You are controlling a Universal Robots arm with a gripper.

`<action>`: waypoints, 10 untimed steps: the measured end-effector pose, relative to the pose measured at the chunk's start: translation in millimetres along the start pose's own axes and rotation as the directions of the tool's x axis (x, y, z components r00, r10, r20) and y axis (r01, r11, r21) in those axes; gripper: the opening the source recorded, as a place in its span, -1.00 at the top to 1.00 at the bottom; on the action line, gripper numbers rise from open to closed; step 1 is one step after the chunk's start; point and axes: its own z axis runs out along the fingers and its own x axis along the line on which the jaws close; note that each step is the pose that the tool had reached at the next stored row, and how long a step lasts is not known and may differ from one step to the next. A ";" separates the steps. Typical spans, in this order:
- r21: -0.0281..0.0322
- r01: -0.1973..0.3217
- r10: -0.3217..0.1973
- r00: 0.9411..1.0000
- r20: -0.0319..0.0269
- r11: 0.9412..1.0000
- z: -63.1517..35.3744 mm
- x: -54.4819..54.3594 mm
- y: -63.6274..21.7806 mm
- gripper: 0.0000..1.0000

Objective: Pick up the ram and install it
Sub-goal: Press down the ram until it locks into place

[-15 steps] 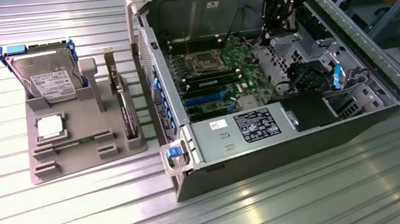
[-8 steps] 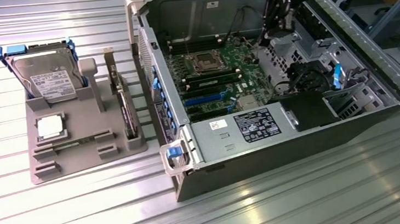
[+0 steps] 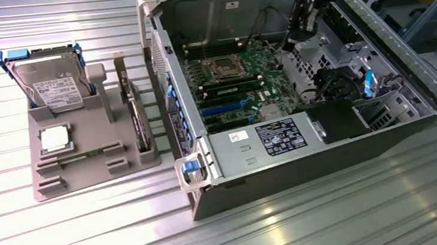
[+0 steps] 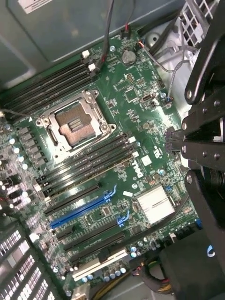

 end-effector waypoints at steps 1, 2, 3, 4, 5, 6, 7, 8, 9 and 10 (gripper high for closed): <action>0.000 -0.012 0.012 1.000 0.000 1.000 0.0 0.0 0.0 0.79; 0.000 -0.035 0.035 0.999 0.000 0.999 0.1 0.0 0.0 0.79; 0.000 -0.048 0.048 0.999 0.001 0.999 0.1 0.0 0.0 0.79; -0.001 -0.060 0.060 0.998 0.001 0.998 0.2 0.0 0.0 0.79; -0.001 -0.072 0.072 0.997 0.001 0.997 0.1 0.0 0.0 0.79; -0.001 -0.086 0.086 0.996 0.001 0.996 0.1 0.0 0.0 0.79; -0.001 -0.118 0.118 0.993 0.002 0.993 0.2 0.0 0.0 0.79; -0.001 -0.152 0.152 0.988 0.001 0.988 0.2 0.0 0.0 0.79; -0.001 -0.171 0.171 0.985 0.002 0.985 0.2 0.0 0.0 0.79; -0.002 -0.191 0.191 0.982 0.002 0.982 0.2 0.0 0.0 0.79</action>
